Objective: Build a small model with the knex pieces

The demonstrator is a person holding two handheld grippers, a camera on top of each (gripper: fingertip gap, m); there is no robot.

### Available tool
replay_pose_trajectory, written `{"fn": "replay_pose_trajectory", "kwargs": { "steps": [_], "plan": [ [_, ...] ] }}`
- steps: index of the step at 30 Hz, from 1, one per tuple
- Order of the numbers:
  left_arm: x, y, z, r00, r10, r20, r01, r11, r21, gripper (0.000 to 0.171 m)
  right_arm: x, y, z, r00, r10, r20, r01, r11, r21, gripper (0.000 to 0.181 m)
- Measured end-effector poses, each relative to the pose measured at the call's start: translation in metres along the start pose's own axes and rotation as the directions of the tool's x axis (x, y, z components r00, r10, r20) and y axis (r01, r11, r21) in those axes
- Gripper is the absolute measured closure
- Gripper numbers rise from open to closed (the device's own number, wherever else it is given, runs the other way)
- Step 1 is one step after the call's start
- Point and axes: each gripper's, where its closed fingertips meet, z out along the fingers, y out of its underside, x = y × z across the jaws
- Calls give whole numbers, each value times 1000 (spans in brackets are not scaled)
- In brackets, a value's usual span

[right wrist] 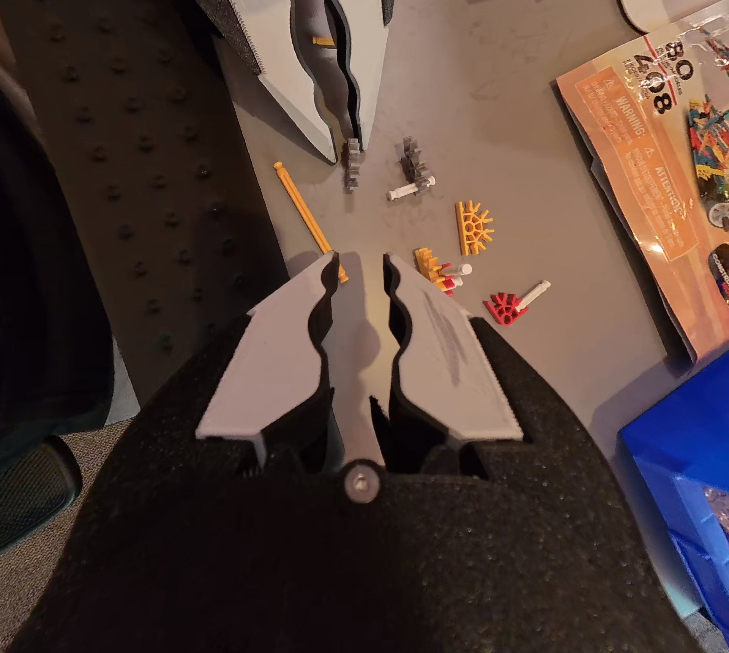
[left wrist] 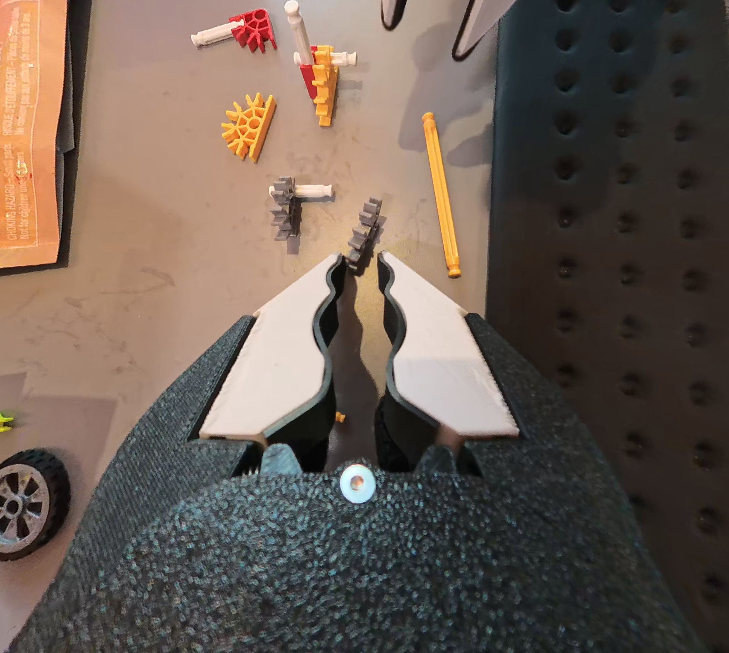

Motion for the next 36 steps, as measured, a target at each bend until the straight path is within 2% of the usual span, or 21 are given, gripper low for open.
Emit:
{"fn": "replay_pose_trajectory", "kwargs": {
  "steps": [16,27,31,36],
  "plan": [
    [0,-2,2,998,40,43,-39,999,-14,166,-7,5,-11,1000,9,-30,-9,1000,13,160],
    [-1,-2,0,998,41,55,-41,999,-5,150,-11,-2,-4,1000,-2,-31,3,1000,19,160],
    [-2,-3,1,997,48,52,-48,999,2,150,-9,4,2,998,-24,-64,22,999,-27,160],
    [-6,-3,3,995,71,70,-71,997,-3,160,-10,2,9,999,-23,-49,22,1000,-15,160]
  ]
}}
